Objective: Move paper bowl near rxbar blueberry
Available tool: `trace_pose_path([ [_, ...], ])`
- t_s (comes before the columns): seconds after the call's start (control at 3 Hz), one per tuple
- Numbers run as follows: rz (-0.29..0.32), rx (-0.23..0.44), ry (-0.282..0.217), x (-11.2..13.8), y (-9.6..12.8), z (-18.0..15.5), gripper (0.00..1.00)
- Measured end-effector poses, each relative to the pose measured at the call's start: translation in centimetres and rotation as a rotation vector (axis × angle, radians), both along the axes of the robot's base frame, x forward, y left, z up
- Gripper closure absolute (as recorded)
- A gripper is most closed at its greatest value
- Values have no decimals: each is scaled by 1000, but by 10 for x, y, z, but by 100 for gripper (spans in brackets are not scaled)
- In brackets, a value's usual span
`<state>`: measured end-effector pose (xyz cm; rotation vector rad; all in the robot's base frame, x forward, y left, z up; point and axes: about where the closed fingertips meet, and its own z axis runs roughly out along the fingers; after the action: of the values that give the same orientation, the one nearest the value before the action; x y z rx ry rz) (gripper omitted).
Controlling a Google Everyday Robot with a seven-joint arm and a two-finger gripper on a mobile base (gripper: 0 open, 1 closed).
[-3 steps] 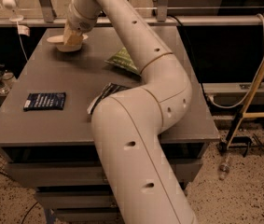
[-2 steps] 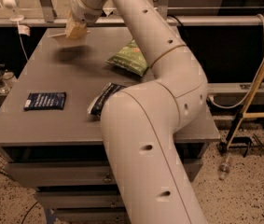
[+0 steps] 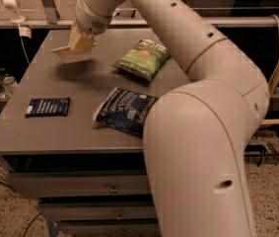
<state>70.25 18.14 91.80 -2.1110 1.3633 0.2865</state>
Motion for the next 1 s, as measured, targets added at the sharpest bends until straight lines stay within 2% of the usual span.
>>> trace_pose_path([
  [0.67,25,75,-21,-61,18,-5,100],
  [1.0,48,114,-11,-82,28,-10,100],
])
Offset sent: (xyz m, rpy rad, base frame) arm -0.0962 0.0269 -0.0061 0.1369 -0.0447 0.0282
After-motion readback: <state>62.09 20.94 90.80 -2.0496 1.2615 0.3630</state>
